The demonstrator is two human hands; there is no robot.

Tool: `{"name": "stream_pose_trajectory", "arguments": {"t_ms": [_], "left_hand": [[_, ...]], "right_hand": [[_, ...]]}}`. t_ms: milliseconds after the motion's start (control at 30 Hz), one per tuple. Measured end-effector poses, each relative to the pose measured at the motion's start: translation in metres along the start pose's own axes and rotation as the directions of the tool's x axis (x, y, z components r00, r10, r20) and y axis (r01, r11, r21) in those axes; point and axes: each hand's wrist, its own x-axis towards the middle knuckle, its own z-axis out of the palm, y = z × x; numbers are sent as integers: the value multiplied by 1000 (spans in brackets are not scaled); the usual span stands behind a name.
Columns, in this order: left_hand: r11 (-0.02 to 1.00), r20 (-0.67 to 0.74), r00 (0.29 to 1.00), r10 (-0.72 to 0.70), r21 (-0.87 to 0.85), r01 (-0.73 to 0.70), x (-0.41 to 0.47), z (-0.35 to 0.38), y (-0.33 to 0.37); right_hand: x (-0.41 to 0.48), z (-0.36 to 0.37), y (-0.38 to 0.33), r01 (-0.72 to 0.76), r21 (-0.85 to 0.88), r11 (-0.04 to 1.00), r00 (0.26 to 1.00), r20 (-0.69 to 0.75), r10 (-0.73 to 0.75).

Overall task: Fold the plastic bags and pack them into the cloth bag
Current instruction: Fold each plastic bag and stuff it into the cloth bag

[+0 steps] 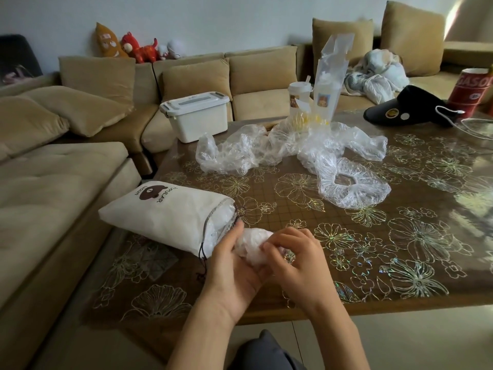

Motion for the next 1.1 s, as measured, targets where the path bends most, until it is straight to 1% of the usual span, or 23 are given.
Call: {"name": "stream_pose_trajectory", "arguments": {"t_ms": [67,100,167,200,267,300,367,433,467,500,533,567,600,633,667,700,733,800,867,933,1033,1067,1100], "left_hand": [[995,-33,997,63,83,-60,3,-2,-4],[989,-75,992,106,115,-97,5,-3,-7],[978,-152,973,175,136,-155,6,-2,-10],[975,-172,965,200,133,-178,5,-2,-9],[958,-180,949,259,170,-230,6,-4,-7],[944,-174,941,291,210,-253,5,-4,-6],[910,-156,924,349,292,-294,5,-4,-5],[849,-147,896,419,414,-329,4,-4,-8],[770,-127,863,488,528,-358,3,-5,-10],[642,-71,815,574,658,-394,2,-5,-11],[472,17,744,668,764,-441,1,-8,-12],[276,116,651,751,839,-468,2,-11,-11],[78,211,547,810,886,-457,3,-15,-10],[-103,293,445,846,910,-402,6,-21,-8],[-234,344,374,861,922,-309,10,-29,-7],[-317,368,341,865,927,-199,13,-36,-5],[-361,370,338,865,928,-91,16,-46,-3],[-371,334,382,862,928,26,25,-63,-2],[-360,305,432,849,931,51,31,-78,-2],[-319,292,441,849,948,-12,33,-83,0],[-205,256,440,861,965,-162,29,-74,4],[-161,248,449,859,961,-223,27,-69,4],[-110,239,472,849,952,-285,23,-65,4]], "right_hand": [[-2,0,1,20,-32,999,1000,13,-19],[-2,-1,-1,20,-13,1000,1000,16,-20],[-4,0,-5,-10,114,993,1000,-11,11],[-3,1,-6,-36,201,979,997,-54,47],[-1,1,-10,-122,355,927,976,-129,178],[0,1,-10,-202,430,880,957,-103,270],[0,1,-10,-399,572,717,896,74,439],[-1,1,-10,-511,675,532,830,227,509],[-2,2,-11,-527,708,469,813,259,522],[-3,3,-11,-524,727,444,806,256,533],[-3,5,-11,-513,738,438,804,233,548],[-3,7,-11,-500,745,441,800,203,565],[-2,8,-10,-491,747,448,793,171,585],[-1,9,-10,-486,745,457,785,142,603],[-1,9,-10,-486,737,469,776,117,620],[-1,9,-9,-490,725,484,770,99,630],[-1,10,-8,-497,714,493,764,92,638],[-2,10,-6,-505,721,475,750,94,655],[-2,11,-7,-517,744,423,731,127,671],[-2,12,-6,-535,740,408,720,146,678],[-2,16,-4,-553,722,417,720,162,675],[-1,18,-4,-561,713,420,719,168,675],[-1,20,-5,-569,707,420,722,185,667]]}}
